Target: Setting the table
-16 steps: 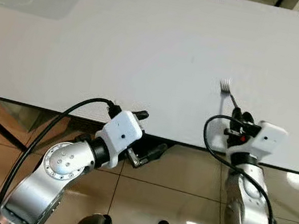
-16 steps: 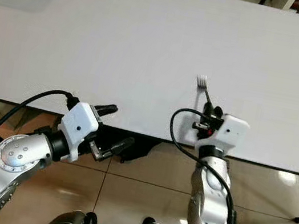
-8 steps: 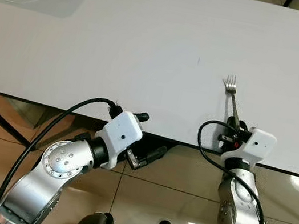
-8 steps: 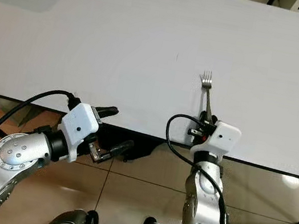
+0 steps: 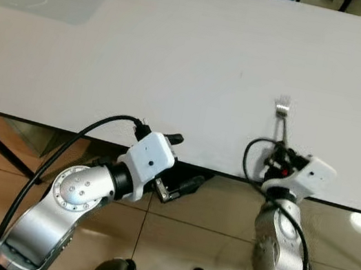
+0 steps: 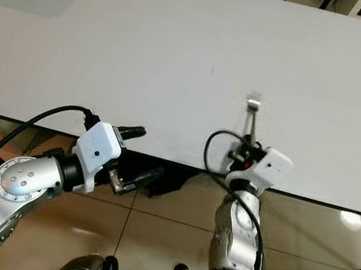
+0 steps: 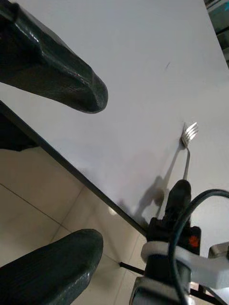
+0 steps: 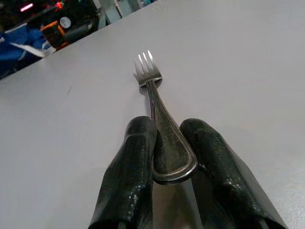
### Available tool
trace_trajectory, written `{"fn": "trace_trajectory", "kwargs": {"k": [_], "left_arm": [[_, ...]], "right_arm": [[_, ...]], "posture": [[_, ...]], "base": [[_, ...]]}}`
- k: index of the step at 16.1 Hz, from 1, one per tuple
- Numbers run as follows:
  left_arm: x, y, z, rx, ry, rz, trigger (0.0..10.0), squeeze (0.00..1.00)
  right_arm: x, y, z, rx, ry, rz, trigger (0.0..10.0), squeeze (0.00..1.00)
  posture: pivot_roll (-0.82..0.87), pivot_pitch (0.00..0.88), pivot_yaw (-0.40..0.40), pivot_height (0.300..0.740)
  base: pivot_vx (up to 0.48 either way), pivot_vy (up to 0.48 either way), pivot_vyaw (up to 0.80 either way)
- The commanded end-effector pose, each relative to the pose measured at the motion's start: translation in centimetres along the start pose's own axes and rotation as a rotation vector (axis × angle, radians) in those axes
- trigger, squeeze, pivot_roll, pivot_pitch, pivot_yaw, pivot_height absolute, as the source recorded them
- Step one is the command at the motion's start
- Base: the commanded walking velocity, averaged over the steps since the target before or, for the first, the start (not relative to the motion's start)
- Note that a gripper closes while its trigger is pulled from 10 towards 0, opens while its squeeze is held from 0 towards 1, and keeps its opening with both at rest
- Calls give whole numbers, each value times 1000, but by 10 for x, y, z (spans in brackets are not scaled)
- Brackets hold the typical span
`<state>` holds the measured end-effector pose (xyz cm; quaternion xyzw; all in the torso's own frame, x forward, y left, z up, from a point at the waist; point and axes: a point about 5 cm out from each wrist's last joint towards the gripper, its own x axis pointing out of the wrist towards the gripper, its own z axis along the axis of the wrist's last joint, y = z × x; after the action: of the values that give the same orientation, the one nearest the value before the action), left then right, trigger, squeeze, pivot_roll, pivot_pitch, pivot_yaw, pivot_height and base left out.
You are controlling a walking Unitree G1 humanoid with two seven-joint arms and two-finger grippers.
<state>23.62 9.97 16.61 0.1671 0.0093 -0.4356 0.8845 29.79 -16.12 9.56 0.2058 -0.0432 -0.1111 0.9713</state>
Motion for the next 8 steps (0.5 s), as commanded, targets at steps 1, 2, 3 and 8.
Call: {"fn": "trace_trajectory", "kwargs": {"k": [1,2,3,8], "left_arm": [[-2,-1,3,3,-4,-14,10000,0],[-2,-1,3,4,-4,-15,10000,0],[-2,-1,3,4,-4,-16,10000,0],[-3,-2,2,3,-2,-21,10000,0]], "right_arm": [[-5,-11,-20,33,110,-78,10000,0],[-4,-10,-20,31,109,-80,10000,0],[-3,-10,-21,29,109,-79,10000,0],[-3,-11,-23,21,125,-75,10000,400]], "posture": [[162,198,45,740],[162,198,45,740],[162,198,45,740],[170,199,44,740]], "base": [[0,0,0],[0,0,0],[0,0,0],[0,0,0]]}}
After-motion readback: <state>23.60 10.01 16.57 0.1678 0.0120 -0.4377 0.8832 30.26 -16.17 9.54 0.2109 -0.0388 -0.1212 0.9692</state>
